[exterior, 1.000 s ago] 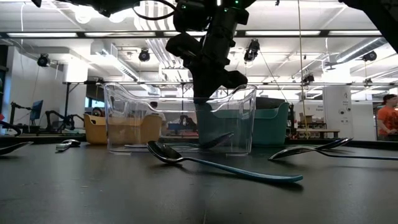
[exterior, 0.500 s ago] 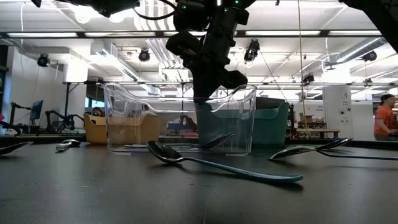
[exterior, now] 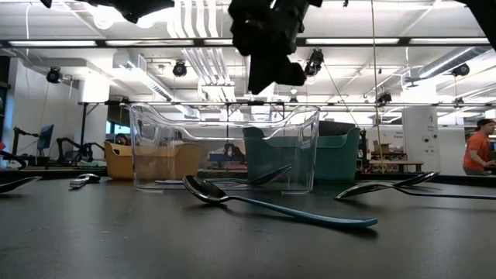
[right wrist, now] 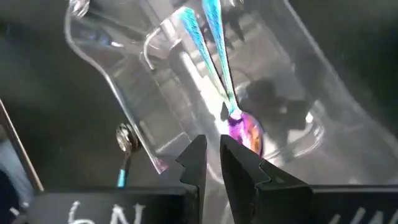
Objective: Sort silverware by color (type)
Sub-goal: Put the blue spoon into the yellow bin
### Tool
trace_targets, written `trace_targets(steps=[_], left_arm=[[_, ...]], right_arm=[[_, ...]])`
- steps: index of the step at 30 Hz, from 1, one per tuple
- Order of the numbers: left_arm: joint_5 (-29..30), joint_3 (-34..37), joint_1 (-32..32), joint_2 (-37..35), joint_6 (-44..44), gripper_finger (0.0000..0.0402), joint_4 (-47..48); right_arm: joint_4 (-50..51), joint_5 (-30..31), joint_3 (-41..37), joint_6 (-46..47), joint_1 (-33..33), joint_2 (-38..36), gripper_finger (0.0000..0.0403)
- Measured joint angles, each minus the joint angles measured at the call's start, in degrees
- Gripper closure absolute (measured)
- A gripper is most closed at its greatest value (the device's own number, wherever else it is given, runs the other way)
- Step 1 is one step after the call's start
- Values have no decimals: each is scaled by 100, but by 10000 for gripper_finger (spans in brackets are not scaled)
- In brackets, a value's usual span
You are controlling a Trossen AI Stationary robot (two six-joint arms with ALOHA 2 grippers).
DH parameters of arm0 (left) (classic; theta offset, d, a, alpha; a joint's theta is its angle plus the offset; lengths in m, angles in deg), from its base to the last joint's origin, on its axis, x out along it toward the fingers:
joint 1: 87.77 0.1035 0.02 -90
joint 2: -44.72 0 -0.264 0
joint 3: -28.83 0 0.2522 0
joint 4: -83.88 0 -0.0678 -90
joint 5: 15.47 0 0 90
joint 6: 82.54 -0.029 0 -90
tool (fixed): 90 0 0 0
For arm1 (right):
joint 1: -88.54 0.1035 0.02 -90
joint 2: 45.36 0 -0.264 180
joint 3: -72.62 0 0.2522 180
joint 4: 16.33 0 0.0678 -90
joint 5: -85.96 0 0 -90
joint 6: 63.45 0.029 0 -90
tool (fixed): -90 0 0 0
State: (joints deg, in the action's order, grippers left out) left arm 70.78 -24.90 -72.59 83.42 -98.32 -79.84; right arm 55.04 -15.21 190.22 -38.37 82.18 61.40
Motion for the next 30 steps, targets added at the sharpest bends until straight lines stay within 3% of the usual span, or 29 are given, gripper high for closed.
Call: trace_targets(steps=[6, 18, 30], left_arm=[[2, -39, -2, 6, 595, 251, 257], [5, -6, -13, 59, 1920, 251, 802], [9, 0, -120, 316, 2385, 251, 577]], right_arm=[[-1, 889, 0, -854, 51, -178, 365], [-173, 1404, -104, -1722, 367, -826, 364], [-776, 1726, -1275, -1552, 873, -1615, 364]])
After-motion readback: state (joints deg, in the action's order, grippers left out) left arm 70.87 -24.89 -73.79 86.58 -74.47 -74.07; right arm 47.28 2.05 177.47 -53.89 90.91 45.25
